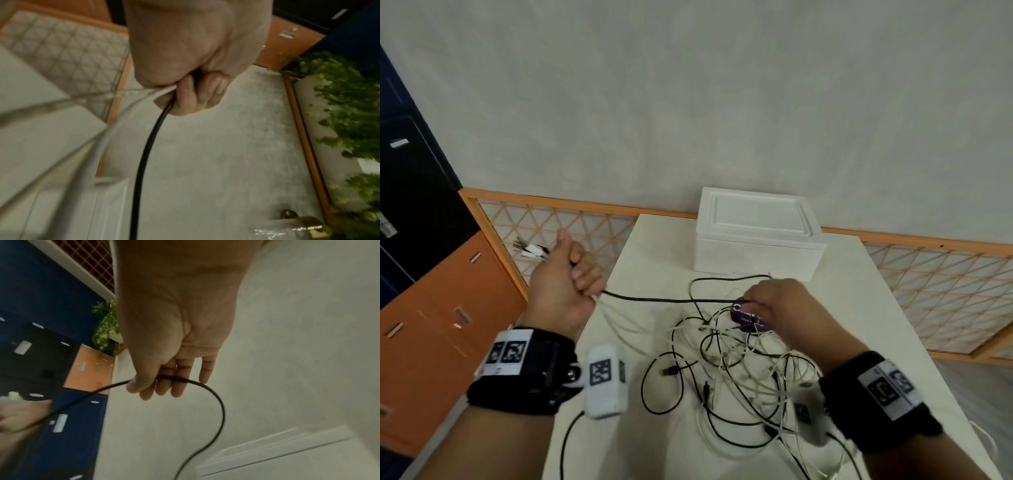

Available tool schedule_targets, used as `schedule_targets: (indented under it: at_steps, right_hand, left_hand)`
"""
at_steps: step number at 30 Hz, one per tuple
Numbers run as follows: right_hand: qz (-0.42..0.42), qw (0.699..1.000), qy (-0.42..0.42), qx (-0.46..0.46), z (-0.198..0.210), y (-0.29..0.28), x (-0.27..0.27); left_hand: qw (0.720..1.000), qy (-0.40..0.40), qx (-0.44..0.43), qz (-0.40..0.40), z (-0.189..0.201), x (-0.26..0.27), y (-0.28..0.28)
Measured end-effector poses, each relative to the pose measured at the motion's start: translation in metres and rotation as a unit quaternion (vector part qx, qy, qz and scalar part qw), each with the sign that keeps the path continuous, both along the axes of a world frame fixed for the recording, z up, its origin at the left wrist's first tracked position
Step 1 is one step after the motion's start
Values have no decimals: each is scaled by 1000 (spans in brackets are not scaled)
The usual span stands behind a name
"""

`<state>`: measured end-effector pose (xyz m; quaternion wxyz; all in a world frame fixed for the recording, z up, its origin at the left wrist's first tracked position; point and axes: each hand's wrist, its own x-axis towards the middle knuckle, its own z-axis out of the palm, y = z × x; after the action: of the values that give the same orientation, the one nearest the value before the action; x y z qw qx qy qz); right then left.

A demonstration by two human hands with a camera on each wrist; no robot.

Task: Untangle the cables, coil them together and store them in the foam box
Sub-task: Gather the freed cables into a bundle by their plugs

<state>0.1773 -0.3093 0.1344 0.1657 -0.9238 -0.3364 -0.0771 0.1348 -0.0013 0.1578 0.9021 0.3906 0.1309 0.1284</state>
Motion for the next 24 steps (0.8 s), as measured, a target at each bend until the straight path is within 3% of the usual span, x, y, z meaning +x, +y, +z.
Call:
schedule_targets:
  at_steps: [4,6,8,10,12,16,18,21,24]
  right_hand:
    - [-160,986,-39,-20,-6,-33,25]
    - [-199,980,-14,16,-6,-29,25]
    - [-154,984,19,86,1,-12,17]
    - [-87,985,21,146,13,10,3]
    - [-42,980,31,192,27,28,-15]
    - [16,957,-13,289,47,42,-32]
    - [-4,941,6,339,50,41,-32]
    - [-64,920,92,376,39,42,-24]
    - [-88,964,200,153,9,47,-5]
  left_hand:
    - [991,59,120,-11,-5,1,6]
    - [965,95,240,-41,-15,5,-12]
    - [917,111,374,-79,-26,9,-35]
    - [870,74,475,-109,-29,11,-59]
    - [844,31,511,-158,-32,16,-75]
    - [797,23,555,-238,-35,21,-92]
    - [802,21,549,-236,-34,19,-96]
    - [845,13,500,-186,-24,17,-96]
    - [902,-51,398,-160,-7,18,-101]
